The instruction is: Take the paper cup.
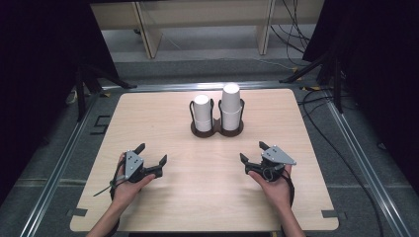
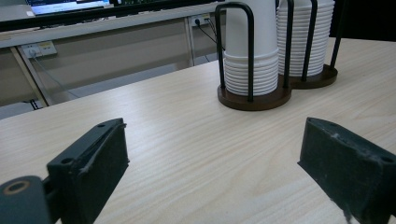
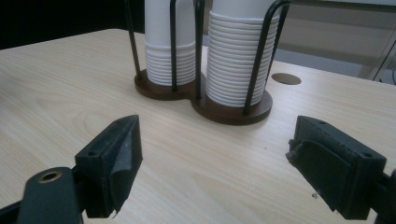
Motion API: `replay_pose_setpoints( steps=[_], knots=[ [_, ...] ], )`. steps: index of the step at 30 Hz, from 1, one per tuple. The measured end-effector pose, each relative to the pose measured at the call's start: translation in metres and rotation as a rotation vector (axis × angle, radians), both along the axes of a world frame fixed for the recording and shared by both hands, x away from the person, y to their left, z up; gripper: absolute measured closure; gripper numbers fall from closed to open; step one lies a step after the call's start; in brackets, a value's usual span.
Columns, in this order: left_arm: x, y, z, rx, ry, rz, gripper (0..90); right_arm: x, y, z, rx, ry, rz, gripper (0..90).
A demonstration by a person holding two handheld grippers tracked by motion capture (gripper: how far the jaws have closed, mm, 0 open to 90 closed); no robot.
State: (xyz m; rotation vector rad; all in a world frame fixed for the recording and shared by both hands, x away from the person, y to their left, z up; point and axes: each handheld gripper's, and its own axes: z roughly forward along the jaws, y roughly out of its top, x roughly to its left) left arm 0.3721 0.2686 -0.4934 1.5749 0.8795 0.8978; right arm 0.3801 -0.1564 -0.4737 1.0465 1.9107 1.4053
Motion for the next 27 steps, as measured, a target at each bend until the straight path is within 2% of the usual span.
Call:
replay_pose_setpoints(
  steps=[3,4,5,6,8,11,12,14,17,18,20,22,23,24,25,26,27],
  knots=[
    [-0.001,0.000,0.002,0.002,0.017,0.002,6.8,0.002,0.000,0.002,-0.008,-0.014,0.010,18.2],
    [-0.001,-0.001,0.002,0.001,0.021,0.000,6.8,0.002,0.001,0.003,-0.016,-0.013,-0.002,18.7],
    [0.001,-0.003,0.002,-0.004,0.011,-0.011,6.8,0.004,0.001,0.004,-0.018,-0.033,0.006,19.0],
    [0.002,-0.006,0.002,0.015,0.019,-0.025,6.8,0.004,0.004,0.007,-0.006,-0.017,0.004,19.6],
    [0.003,-0.008,0.004,0.030,0.028,-0.031,6.8,0.007,0.006,0.010,-0.009,-0.021,0.023,20.6],
    [0.009,-0.014,0.006,0.030,0.030,-0.053,7.1,0.010,0.011,0.013,-0.019,-0.013,0.021,23.5],
    [0.012,-0.017,0.007,0.027,0.031,-0.065,7.6,0.014,0.017,0.015,0.003,-0.021,0.037,25.2],
    [0.023,-0.026,0.009,0.033,0.050,-0.089,8.1,0.019,0.023,0.020,-0.010,-0.024,0.047,26.7],
    [0.030,-0.031,0.011,0.036,0.049,-0.100,8.9,0.026,0.029,0.024,-0.012,-0.029,0.052,28.3],
    [0.039,-0.037,0.013,0.032,0.051,-0.118,9.4,0.033,0.036,0.026,0.014,-0.020,0.073,28.8],
    [0.042,-0.039,0.015,0.039,0.059,-0.121,9.8,0.037,0.039,0.028,0.005,-0.029,0.081,29.3],
    [0.050,-0.045,0.016,0.045,0.062,-0.133,10.8,0.041,0.045,0.032,-0.002,-0.024,0.080,30.3],
    [0.054,-0.047,0.017,0.049,0.067,-0.137,11.4,0.045,0.047,0.034,-0.014,-0.042,0.079,30.5],
    [0.057,-0.049,0.017,0.050,0.066,-0.141,12.0,0.049,0.050,0.036,-0.009,-0.048,0.087,30.6],
    [0.061,-0.053,0.017,0.053,0.068,-0.146,13.2,0.053,0.055,0.039,-0.003,-0.032,0.092,31.5],
    [0.067,-0.058,0.018,0.071,0.069,-0.153,13.3,0.058,0.058,0.040,0.000,-0.049,0.105,31.8],
    [0.067,-0.058,0.018,0.071,0.069,-0.153,13.4,0.058,0.058,0.040,0.000,-0.049,0.105,31.8]
  ],
)
